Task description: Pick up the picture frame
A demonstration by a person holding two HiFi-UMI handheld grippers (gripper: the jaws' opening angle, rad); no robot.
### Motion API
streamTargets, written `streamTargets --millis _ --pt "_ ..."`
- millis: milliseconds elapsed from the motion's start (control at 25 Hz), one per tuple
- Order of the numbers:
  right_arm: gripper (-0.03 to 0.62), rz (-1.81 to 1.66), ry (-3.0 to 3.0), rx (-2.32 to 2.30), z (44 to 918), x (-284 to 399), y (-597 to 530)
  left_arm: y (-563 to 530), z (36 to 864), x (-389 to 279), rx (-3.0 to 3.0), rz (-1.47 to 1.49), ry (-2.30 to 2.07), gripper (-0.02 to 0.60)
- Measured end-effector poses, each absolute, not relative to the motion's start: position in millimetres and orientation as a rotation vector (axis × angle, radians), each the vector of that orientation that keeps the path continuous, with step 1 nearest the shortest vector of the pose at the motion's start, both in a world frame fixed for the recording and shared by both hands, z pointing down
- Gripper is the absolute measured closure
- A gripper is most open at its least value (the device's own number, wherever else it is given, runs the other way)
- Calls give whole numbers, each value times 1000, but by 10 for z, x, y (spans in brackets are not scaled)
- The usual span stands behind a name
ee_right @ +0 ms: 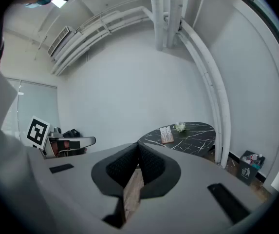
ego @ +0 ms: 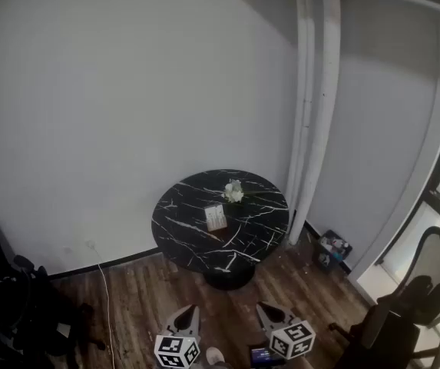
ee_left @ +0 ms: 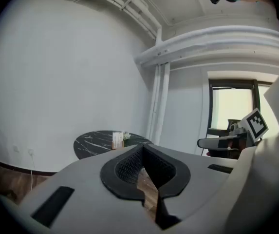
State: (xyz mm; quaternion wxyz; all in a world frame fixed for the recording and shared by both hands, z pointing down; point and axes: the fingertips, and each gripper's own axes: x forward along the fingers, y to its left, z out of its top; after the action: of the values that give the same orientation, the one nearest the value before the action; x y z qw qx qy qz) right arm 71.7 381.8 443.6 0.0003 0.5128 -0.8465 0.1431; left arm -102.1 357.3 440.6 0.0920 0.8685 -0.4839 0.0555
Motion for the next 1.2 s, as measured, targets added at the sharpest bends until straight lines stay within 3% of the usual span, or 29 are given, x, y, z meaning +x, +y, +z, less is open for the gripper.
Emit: streamTargets --millis 400,800,1200 --pt "577 392 -2584 1632 4492 794 3896 3564 4413 -935 2605 208 -1452 568" --pt "576 432 -2579 1760 4403 1116 3558 2917 3993 -892 2612 50 -1479 568" --pt "576 481 -2548 1717 4571 1116 2912 2465 4462 -803 2511 110 -1441 568"
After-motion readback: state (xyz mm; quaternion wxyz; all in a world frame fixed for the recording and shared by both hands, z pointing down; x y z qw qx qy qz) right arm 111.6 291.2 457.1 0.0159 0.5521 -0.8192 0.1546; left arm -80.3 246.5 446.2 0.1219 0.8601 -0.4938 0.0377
